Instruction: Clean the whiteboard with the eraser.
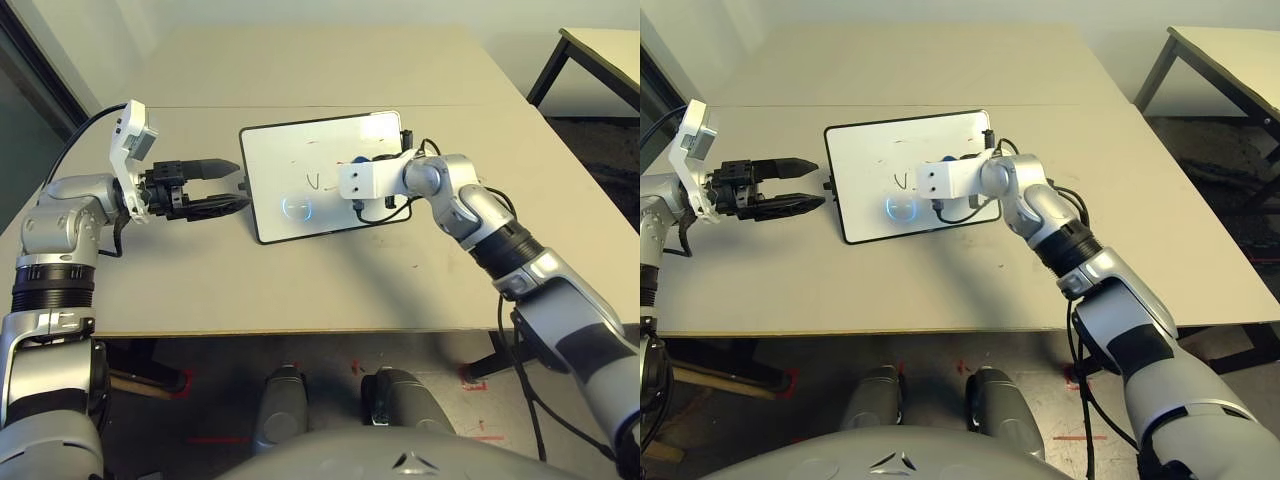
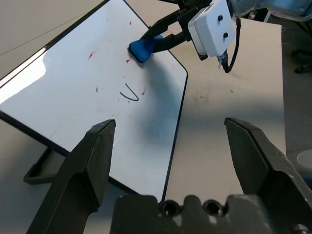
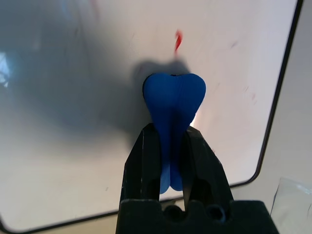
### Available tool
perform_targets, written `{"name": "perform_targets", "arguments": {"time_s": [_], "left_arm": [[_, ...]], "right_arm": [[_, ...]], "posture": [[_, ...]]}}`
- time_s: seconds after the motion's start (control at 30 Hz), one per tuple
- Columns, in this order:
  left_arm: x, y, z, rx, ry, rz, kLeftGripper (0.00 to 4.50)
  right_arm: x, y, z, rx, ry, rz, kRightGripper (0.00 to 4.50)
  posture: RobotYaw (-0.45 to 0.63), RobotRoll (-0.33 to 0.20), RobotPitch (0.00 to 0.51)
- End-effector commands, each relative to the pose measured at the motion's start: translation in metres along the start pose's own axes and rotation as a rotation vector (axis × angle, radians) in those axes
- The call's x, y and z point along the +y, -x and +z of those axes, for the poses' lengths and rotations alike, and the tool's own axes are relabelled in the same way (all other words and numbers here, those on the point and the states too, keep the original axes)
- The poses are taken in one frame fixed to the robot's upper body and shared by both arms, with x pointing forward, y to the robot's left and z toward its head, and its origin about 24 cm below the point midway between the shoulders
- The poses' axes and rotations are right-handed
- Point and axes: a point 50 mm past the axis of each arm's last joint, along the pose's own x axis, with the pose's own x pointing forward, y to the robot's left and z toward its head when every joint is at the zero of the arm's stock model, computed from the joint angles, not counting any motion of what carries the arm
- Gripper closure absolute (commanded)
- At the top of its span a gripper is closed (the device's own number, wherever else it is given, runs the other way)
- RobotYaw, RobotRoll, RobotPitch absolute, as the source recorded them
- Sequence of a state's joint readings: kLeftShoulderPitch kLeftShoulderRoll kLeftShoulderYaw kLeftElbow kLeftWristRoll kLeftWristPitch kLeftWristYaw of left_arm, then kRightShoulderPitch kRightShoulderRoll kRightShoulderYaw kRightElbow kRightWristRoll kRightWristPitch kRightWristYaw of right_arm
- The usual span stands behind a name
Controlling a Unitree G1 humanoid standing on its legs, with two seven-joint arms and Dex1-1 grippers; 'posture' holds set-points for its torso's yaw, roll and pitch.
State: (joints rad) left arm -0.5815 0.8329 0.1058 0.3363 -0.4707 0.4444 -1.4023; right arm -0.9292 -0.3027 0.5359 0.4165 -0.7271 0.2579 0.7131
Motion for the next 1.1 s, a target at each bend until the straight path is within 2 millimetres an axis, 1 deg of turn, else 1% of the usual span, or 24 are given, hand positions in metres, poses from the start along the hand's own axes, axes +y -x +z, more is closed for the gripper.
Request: {"name": "perform_targets", "arguments": {"time_s": [0.03,0.2,0.3,0.43,0.5,0.57,0.67,0.8,0.9,1.1], "left_arm": [[-0.001,0.004,0.001,0.007,-0.002,0.008,0.0],[-0.002,0.003,0.0,0.003,0.0,0.01,0.0],[-0.003,0.002,-0.001,0.001,0.001,0.01,0.0],[-0.003,0.002,-0.001,0.0,0.002,0.01,0.0],[-0.003,0.002,-0.001,0.0,0.002,0.009,0.0],[-0.002,0.001,-0.001,0.0,0.002,0.006,0.0],[-0.002,0.0,-0.001,0.0,0.001,0.002,0.0],[-0.001,-0.001,-0.001,0.0,0.0,-0.001,0.0],[0.0,-0.002,-0.001,0.001,-0.001,-0.004,0.0],[0.0,-0.004,-0.001,0.0,-0.001,-0.012,0.0]], "right_arm": [[-0.003,-0.006,0.013,-0.032,0.02,0.0,4.13],[-0.002,-0.01,0.029,-0.073,0.027,0.006,4.13],[0.001,-0.011,0.033,-0.081,0.028,0.014,4.13],[0.006,-0.009,0.023,-0.058,0.024,0.032,4.13],[0.008,-0.007,0.014,-0.038,0.025,0.039,4.13],[0.013,-0.003,0.004,-0.017,0.017,0.055,4.13],[0.021,0.003,-0.006,-0.002,0.007,0.081,4.13],[0.03,0.009,-0.009,-0.001,0.008,0.106,4.13],[0.035,0.013,-0.007,-0.007,0.008,0.119,4.13],[0.036,0.012,0.006,-0.037,0.018,0.122,4.13]], "posture": [[0.24,0.0,0.035],[0.25,0.0,0.036],[0.25,0.0,0.036],[0.24,0.0,0.035],[0.24,0.0,0.034],[0.24,0.0,0.034],[0.24,0.0,0.034],[0.22,0.0,0.032],[0.22,0.0,0.032],[0.22,0.0,0.031]]}}
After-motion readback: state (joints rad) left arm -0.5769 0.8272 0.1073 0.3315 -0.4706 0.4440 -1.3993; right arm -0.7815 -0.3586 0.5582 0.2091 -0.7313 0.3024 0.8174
